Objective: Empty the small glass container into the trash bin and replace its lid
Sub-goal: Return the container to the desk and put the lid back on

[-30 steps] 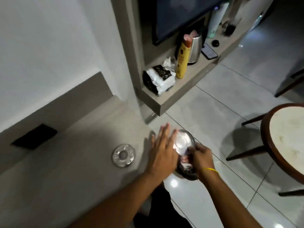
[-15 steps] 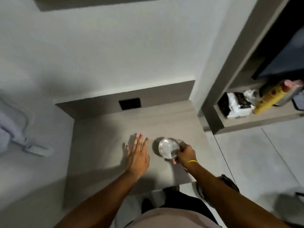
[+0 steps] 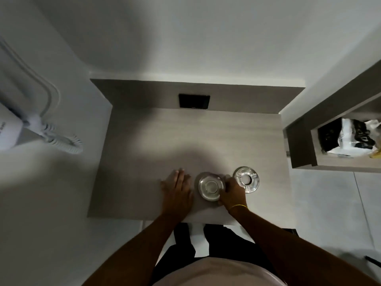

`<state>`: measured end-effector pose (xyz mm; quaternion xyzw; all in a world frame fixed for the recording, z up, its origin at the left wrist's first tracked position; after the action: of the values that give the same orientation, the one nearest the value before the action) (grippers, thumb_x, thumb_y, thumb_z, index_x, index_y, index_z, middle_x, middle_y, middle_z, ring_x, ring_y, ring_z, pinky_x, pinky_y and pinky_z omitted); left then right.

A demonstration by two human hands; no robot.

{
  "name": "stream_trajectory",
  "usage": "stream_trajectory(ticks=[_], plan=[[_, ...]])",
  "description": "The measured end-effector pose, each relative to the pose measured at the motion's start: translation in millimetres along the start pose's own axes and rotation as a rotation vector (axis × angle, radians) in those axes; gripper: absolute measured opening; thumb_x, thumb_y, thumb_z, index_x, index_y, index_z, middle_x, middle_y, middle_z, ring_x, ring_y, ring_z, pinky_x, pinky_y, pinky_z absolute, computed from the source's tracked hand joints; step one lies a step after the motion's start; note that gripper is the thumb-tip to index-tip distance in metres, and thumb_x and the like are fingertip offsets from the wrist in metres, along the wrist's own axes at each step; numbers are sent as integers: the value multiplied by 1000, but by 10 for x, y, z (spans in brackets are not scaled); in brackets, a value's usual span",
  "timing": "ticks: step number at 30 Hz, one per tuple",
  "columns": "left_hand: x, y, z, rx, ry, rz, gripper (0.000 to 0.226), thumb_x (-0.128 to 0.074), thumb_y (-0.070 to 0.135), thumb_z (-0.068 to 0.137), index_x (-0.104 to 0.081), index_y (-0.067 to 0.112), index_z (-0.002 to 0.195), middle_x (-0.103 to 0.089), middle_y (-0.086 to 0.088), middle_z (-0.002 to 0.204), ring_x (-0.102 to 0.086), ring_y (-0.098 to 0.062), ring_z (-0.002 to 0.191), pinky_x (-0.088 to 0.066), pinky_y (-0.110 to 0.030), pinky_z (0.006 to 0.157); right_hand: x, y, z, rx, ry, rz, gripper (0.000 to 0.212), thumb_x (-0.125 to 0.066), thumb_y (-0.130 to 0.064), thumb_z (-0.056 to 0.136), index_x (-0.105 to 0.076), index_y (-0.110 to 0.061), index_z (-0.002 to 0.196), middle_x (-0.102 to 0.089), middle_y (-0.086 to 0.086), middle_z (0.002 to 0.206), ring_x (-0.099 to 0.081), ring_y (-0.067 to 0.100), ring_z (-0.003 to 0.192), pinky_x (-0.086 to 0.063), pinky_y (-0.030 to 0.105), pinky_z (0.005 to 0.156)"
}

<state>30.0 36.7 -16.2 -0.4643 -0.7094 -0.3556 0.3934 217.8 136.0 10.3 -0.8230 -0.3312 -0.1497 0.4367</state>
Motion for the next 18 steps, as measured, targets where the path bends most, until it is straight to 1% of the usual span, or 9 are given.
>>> stream_trajectory(ticks=[2, 4, 6, 8, 9, 11, 14, 16, 18], plan=[[-85, -22, -2, -12, 20, -22, 67, -37, 48, 111, -24, 21, 171, -5, -11, 182, -2, -31, 169, -9, -74, 126, -17, -5, 52, -3, 2, -27, 25, -68, -14, 95, -65, -3, 118, -78, 20, 106, -77, 44, 98, -64, 61, 82], [-118, -44, -1, -42, 82, -49, 67, -44, 47, 110, -31, 21, 170, -13, -11, 181, -10, -34, 168, -13, -76, 125, 1, -11, 104, 4, -6, -80, 22, -70, -15, 94, -65, -3, 112, -78, 19, 99, -77, 45, 92, -63, 59, 80], [-157, -86, 2, -65, 143, -40, 68, -50, 48, 107, -36, 22, 168, -21, -12, 180, -18, -37, 166, -18, -77, 123, 101, -44, 148, 90, 57, -185, 18, -71, -17, 95, -66, -3, 105, -77, 18, 89, -75, 43, 86, -60, 47, 74], [-197, -112, 36, -72, 172, -43, 70, -56, 48, 104, -40, 22, 166, -26, -12, 179, -23, -38, 165, -21, -78, 122, 259, -77, 213, 218, 178, -319, 16, -69, -15, 95, -70, -4, 105, -72, 18, 89, -71, 43, 86, -52, 39, 69], [-211, -111, 27, -73, 173, -46, 70, -57, 48, 103, -41, 22, 166, -27, -12, 178, -25, -38, 165, -21, -78, 122, 345, -80, 235, 272, 220, -391, 21, -69, -14, 92, -71, -3, 110, -70, 19, 96, -68, 43, 90, -54, 41, 72], [-252, -114, 27, -70, 187, -53, 71, -57, 49, 101, -42, 23, 165, -28, -11, 178, -25, -37, 165, -21, -77, 122, 479, -60, 316, 324, 230, -536, 44, -74, -19, 86, -68, -4, 127, -62, 22, 116, -59, 45, 104, -58, 52, 87], [-285, -141, 48, -69, 222, -61, 71, -57, 49, 101, -41, 24, 166, -26, -10, 179, -22, -36, 166, -22, -76, 122, 570, -29, 409, 251, 80, -716, 85, -81, -40, 78, -49, -20, 154, -46, 15, 150, -49, 43, 129, -54, 57, 101], [-306, -141, 47, -68, 219, -47, 71, -52, 50, 103, -36, 24, 168, -21, -9, 181, -16, -35, 167, -21, -76, 123, 566, -56, 422, 281, -17, -809, 91, -82, -48, 76, -45, -30, 157, -39, 9, 161, -47, 41, 138, -52, 57, 105], [-318, -136, 47, -61, 215, -47, 71, -49, 50, 104, -33, 25, 169, -19, -9, 181, -13, -34, 168, -20, -76, 123, 570, -103, 434, 311, -37, -855, 88, -80, -49, 77, -45, -34, 157, -37, 7, 163, -47, 39, 140, -51, 56, 104]])
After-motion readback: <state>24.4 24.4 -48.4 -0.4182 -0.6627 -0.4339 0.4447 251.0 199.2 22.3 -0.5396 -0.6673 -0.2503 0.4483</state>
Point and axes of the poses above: each hand's wrist, its own z-axis towards the middle knuckle, its own x-axis out of the back of the hand, y = z × x, the point moved 4 cm from there along z, towards the middle knuckle
